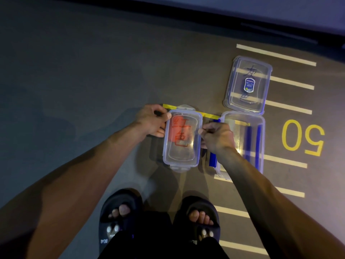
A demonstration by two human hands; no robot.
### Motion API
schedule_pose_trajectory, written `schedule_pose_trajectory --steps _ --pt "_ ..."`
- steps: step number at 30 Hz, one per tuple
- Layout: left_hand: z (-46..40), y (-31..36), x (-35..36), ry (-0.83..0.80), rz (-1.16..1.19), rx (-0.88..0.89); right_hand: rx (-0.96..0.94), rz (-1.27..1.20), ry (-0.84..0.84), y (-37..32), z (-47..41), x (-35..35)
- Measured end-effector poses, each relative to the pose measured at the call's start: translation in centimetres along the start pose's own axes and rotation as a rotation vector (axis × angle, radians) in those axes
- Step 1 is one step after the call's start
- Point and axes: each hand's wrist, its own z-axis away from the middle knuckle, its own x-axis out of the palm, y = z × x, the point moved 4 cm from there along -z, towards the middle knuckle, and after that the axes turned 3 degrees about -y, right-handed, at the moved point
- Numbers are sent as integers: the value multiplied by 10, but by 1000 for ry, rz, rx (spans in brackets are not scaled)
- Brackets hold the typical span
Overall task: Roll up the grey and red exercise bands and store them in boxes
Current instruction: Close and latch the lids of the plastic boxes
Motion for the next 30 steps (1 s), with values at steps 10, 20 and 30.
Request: schedule_pose_trajectory --steps 10,20,30 --pt "-11 23 0 -424 -336 60 -99 98 42 -1 5 5" --pt "15 -14 4 -109 -304 320 -108 35 50 2 10 5" --pt "80 -73 35 -22 -614 370 -121 57 80 -1 22 5"
